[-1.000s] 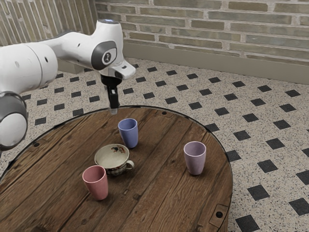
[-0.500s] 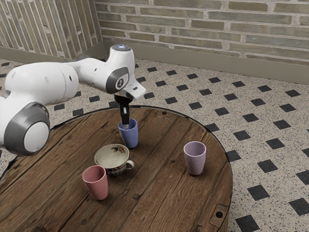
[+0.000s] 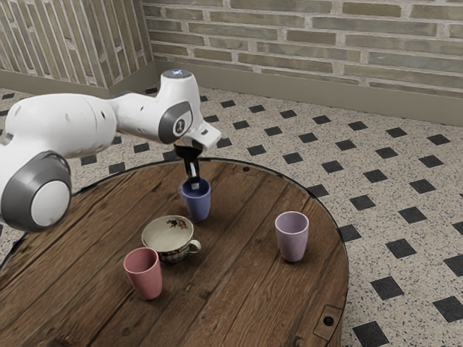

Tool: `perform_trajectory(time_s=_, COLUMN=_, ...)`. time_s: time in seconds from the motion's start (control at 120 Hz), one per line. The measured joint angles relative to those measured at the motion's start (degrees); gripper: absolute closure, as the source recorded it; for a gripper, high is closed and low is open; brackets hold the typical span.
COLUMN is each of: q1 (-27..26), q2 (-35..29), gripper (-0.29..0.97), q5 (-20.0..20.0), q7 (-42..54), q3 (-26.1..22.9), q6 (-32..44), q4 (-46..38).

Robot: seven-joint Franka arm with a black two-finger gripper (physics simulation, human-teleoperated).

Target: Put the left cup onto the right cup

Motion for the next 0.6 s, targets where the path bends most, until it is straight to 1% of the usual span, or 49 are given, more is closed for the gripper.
perform_trajectory(time_s=0.058, q1=-0.40, q2=-0.64, gripper=0.76, q5=0.18, q7=-0.24, q3=0.03, q6=0.04, q4=0.00)
perform_trajectory(time_s=0.208, q1=-1.65, q2=-3.35, gripper=0.77, q5=2.28, q7=-0.87, q3=-0.03, q6=-0.19, q4=0.18)
perform_trajectory(time_s=0.342, q1=-4.31, q2=-6.41, gripper=0.78, q5=2.72, q7=-1.44, q3=0.06, q6=-1.24, q4=0.87)
perform_trajectory(time_s=0.4, q1=-6.12, q2=-6.82, gripper=0.78, q5=2.82, q7=-1.75, q3=0.39, q6=-2.00, q4=2.32)
perform_trajectory(time_s=0.492, q1=-9.13, q2=-6.31, gripper=0.78, q5=3.19, q7=-2.40, q3=0.71, q6=-4.21, q4=7.16)
perform_trajectory(time_s=0.6, q1=-15.75, q2=-6.04, gripper=0.79, q5=3.19, q7=-3.36, q3=4.13, q6=-6.16, q4=9.00)
